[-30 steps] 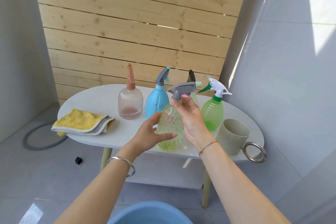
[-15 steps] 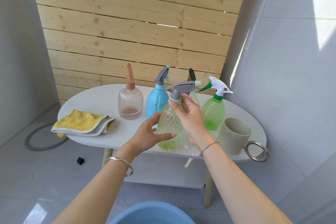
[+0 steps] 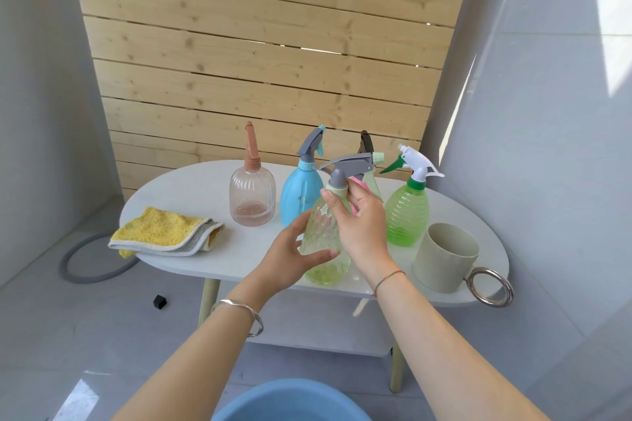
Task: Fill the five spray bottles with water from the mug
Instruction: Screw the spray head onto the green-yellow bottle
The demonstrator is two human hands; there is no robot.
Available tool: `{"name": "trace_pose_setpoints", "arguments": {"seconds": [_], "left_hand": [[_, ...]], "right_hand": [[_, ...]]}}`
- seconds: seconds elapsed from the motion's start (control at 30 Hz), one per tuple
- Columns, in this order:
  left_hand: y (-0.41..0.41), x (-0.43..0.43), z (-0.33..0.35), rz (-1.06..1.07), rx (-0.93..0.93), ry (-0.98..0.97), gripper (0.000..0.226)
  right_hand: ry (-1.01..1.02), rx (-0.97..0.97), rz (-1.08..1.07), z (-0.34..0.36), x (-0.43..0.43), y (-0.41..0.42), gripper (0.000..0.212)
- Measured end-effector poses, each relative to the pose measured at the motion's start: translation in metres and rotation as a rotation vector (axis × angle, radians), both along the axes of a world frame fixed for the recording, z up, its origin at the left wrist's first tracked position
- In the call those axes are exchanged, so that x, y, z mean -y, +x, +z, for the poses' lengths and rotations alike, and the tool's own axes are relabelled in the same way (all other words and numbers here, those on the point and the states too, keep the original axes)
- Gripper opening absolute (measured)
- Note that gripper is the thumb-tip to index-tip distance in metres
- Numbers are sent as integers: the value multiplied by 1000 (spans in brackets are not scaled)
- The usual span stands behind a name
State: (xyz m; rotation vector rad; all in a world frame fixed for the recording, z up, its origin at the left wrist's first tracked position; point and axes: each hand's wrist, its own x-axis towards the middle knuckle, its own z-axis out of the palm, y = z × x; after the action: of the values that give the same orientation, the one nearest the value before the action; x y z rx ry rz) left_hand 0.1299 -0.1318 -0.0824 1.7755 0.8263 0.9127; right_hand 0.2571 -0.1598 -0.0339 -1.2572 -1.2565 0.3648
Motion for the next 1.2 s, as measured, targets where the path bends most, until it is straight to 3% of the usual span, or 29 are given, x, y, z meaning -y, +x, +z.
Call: {"name": "trace_pose_setpoints", "arguments": {"seconds": [0.13,0.27,0.37,0.47,0.6,0.7,0.8,0.9,1.03,1.2], "left_hand": [[3,6,1,38,-4,26,69],[-5,11,12,27,19,47,54],[-24,11,34,-48,56,-99,51],[-49,12,45,-201,91,-341,46],[-69,17,50,-321,195,-478,59],[-84,19,61,-328,287,-489,93],[-105,13,68,-168,343,-447,90],[-125,3,71,80,368,-332,51],[-149,-20,70,339,385,-217,65],[-166,-58,61,432,370,-184,78]], "right_hand": [[-16,5,-20,2,4,-1,23],[-11,-88,81,18,10,2,15],[1,-104,221,48,22,-3,24],[35,-289,386,78,33,-12,27],[-2,-278,473,105,31,-36,26],[-61,-277,550,123,17,-59,25],[-139,-239,589,134,0,-86,29],[-223,-164,514,129,-20,-116,29],[-251,-243,364,116,-46,-151,29],[-319,-18,278,114,-93,-176,38]]}}
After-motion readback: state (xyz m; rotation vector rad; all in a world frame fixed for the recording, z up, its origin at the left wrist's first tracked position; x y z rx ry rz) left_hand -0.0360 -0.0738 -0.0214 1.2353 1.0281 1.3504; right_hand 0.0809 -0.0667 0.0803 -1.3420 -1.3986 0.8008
